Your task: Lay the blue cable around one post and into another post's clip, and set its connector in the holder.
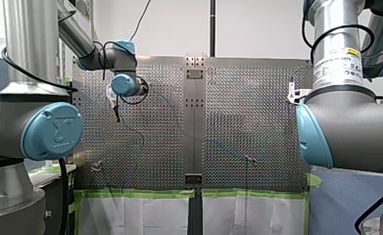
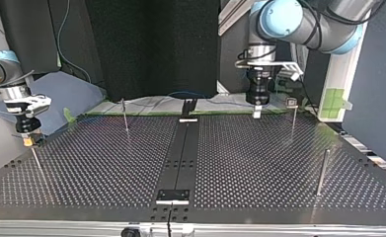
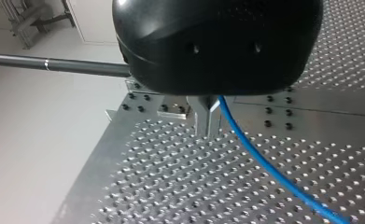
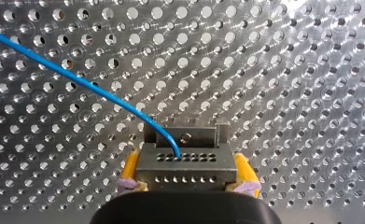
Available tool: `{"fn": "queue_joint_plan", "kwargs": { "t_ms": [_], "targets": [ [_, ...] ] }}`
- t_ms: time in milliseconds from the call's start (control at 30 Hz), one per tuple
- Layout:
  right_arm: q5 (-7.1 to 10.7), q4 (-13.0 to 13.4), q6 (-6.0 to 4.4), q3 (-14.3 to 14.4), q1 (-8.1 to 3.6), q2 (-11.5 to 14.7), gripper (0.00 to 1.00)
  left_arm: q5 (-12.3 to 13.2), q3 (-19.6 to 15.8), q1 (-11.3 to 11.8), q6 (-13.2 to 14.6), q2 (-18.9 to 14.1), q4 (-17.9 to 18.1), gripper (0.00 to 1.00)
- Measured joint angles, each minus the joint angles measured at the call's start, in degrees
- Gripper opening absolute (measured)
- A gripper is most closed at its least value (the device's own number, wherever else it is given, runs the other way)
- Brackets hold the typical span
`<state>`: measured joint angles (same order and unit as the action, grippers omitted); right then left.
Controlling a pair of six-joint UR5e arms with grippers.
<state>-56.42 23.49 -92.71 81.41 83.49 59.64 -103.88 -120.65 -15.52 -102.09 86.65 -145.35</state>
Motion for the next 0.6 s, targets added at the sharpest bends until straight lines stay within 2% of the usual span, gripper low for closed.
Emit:
{"fn": "queue_joint_plan", "kwargs": {
  "t_ms": [367, 600],
  "targets": [
    [0.00, 0.00, 0.00, 0.00, 0.00, 0.00, 0.00, -0.22, 5.04, 0.00, 1.50, -2.02, -5.28, 0.00],
    [0.00, 0.00, 0.00, 0.00, 0.00, 0.00, 0.00, -2.66, 7.27, 0.17, 2.74, -3.71, -8.36, 0.00]
  ]
}}
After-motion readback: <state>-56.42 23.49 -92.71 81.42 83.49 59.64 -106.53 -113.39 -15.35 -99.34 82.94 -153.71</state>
